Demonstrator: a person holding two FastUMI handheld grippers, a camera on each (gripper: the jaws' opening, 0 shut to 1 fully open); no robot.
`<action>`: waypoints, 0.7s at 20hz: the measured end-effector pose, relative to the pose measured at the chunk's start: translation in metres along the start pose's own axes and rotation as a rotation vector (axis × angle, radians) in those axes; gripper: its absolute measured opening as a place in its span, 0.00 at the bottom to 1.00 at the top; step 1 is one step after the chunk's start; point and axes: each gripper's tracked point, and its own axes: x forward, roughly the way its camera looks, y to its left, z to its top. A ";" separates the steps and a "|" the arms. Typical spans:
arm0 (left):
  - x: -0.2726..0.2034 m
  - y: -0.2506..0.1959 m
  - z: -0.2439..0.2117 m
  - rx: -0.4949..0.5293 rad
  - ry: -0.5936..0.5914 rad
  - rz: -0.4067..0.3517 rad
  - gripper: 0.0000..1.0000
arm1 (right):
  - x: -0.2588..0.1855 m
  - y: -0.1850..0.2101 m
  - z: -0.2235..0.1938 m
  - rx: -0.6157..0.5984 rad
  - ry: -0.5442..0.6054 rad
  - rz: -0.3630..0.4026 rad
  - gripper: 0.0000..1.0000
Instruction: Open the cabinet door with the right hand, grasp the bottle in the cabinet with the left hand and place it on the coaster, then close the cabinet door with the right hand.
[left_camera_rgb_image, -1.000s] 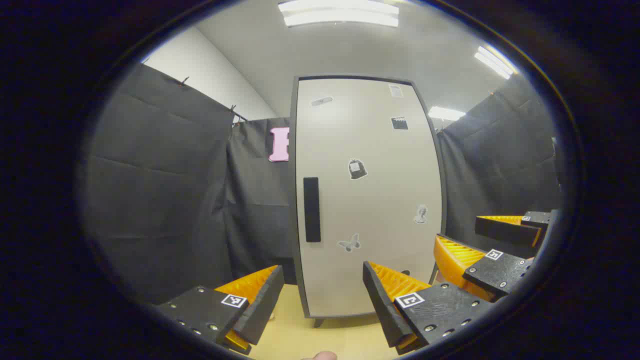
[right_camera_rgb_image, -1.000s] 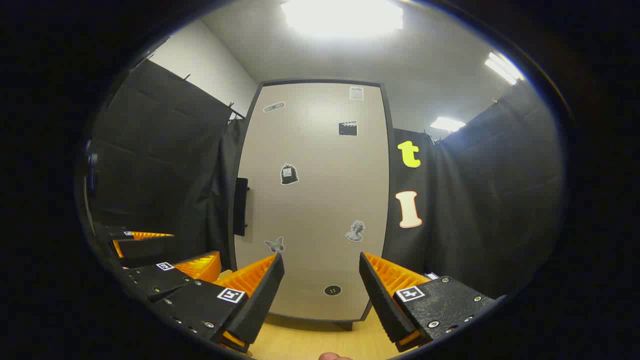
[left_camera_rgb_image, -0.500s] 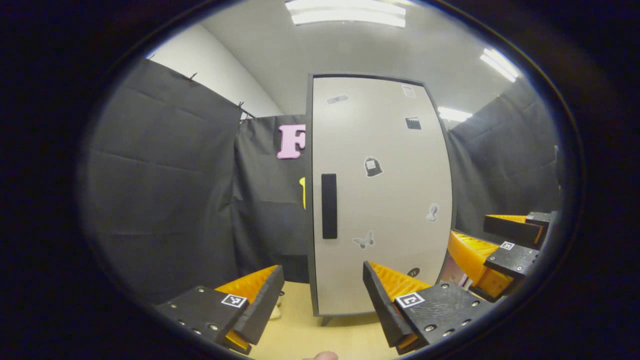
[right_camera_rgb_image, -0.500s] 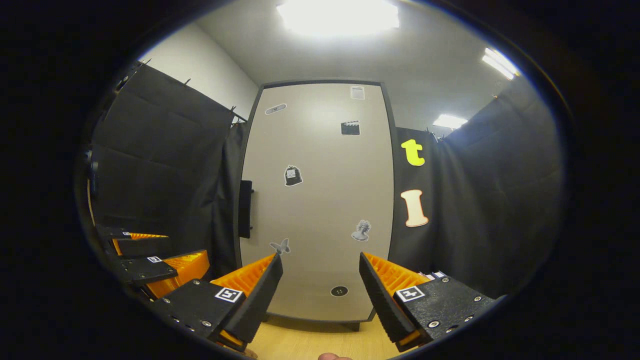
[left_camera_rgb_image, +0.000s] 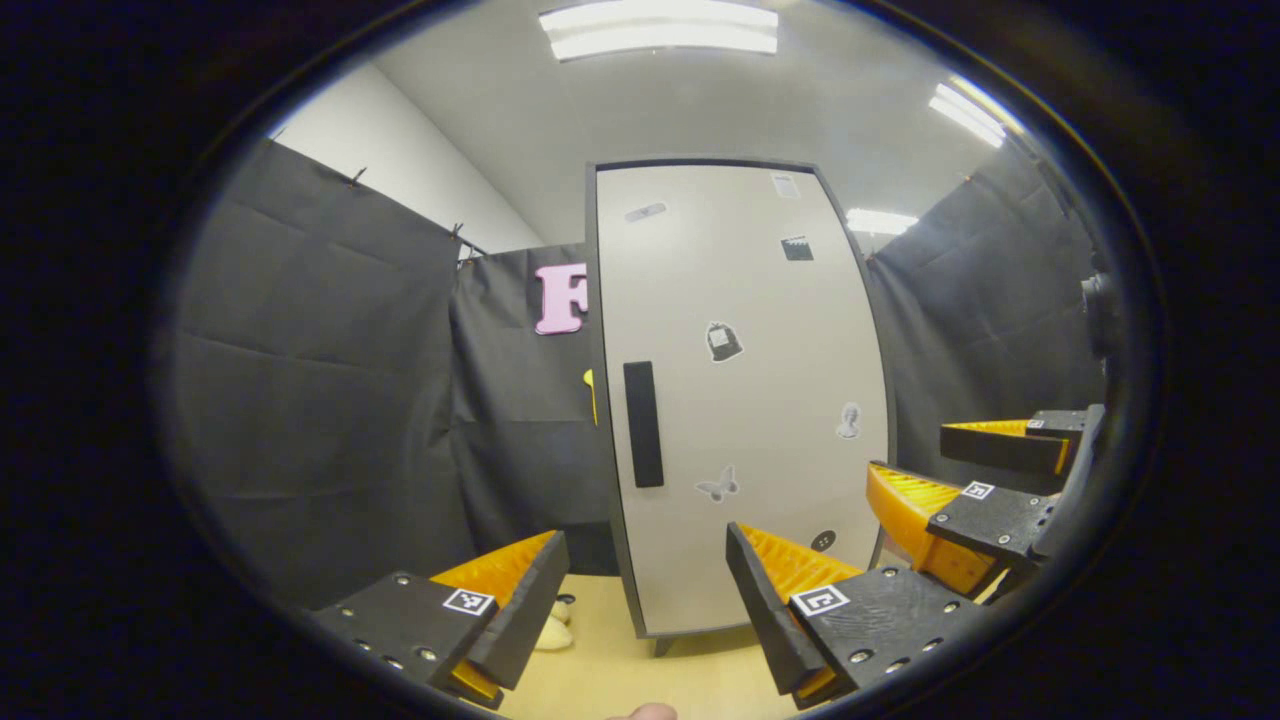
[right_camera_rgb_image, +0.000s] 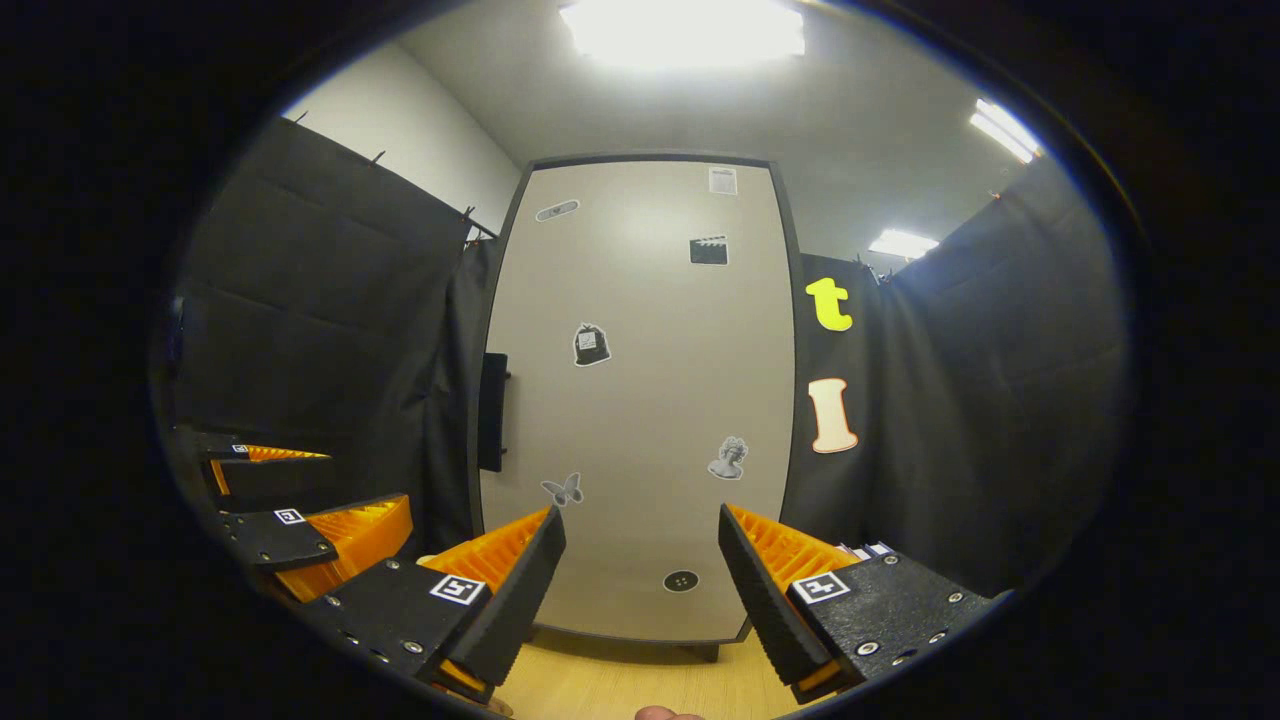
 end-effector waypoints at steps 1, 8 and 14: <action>0.000 0.001 -0.001 0.001 0.003 0.003 0.94 | 0.000 0.001 0.000 -0.003 -0.001 0.003 0.95; 0.004 -0.003 -0.004 -0.004 0.007 -0.005 0.94 | 0.002 -0.003 -0.006 -0.002 0.013 0.000 0.95; -0.003 0.005 -0.006 -0.013 0.007 0.009 0.94 | 0.013 -0.008 -0.007 -0.004 0.026 -0.004 0.95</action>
